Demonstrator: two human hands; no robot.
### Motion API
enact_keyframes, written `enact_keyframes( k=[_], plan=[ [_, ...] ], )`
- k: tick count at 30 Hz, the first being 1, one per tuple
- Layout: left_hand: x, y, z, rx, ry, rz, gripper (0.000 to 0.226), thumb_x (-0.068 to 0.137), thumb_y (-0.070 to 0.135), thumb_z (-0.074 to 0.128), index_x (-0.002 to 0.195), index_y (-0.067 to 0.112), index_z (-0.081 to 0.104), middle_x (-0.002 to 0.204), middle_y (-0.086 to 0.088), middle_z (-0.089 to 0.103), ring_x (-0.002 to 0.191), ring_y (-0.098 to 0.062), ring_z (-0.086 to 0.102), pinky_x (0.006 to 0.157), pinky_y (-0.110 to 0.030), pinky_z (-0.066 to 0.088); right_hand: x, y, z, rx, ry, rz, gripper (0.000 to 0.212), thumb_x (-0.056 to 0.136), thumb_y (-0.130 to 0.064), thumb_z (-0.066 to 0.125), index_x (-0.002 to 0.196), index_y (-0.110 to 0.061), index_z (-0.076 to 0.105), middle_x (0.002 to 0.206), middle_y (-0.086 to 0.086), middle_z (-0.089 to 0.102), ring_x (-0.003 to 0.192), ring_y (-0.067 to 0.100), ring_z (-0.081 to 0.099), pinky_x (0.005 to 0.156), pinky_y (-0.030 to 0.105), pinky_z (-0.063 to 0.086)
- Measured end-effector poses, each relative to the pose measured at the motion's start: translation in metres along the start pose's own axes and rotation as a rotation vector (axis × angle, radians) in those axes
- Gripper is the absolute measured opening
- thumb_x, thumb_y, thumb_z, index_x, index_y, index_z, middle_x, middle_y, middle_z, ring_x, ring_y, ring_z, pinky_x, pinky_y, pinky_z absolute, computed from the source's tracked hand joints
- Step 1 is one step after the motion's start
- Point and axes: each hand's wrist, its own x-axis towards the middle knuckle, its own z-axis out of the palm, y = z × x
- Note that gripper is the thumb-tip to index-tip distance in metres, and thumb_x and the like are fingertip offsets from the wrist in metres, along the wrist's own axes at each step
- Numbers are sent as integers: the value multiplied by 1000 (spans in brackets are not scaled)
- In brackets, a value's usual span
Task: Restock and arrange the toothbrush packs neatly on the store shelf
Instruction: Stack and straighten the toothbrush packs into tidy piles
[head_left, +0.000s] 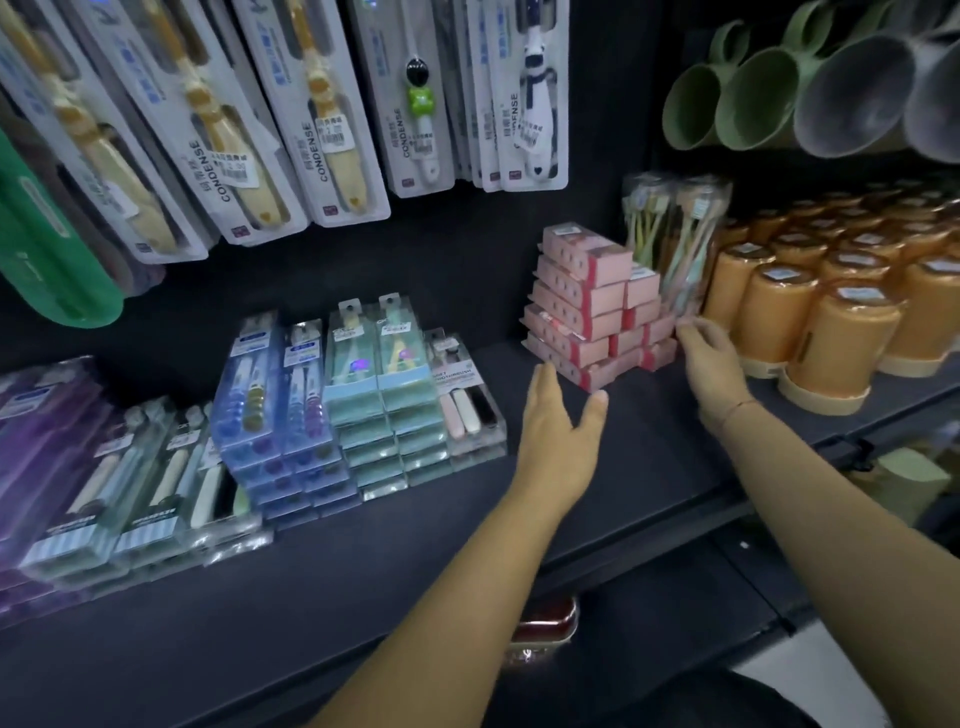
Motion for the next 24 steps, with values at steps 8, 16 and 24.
enact_keyframes(
  k=[8, 16, 24],
  plan=[
    [56, 5, 37, -217, 74, -132, 88, 97, 40, 55, 157, 23, -7, 165, 6, -1, 150, -13, 9, 122, -35, 14, 58, 20, -2, 18, -229, 87, 69, 90, -68, 43, 145, -27, 44, 147, -2, 49, 135, 16, 45, 117, 45, 30],
    [67, 4, 55, -322, 96, -166, 85, 91, 27, 58, 157, 30, 5, 162, 5, 18, 144, -17, 27, 118, -41, 27, 71, 5, 8, 95, -389, 126, 57, 98, -62, 27, 144, -32, 41, 149, -1, 44, 136, 17, 42, 118, 42, 27],
    [48, 1, 45, -389, 129, -199, 93, 70, 38, 59, 152, 42, 16, 156, 9, 30, 136, -14, 40, 113, -41, 37, 45, 3, 12, 123, -497, 166, 44, 99, -59, 26, 121, -34, 56, 125, -12, 59, 126, 11, 48, 116, 38, 30]
  ],
)
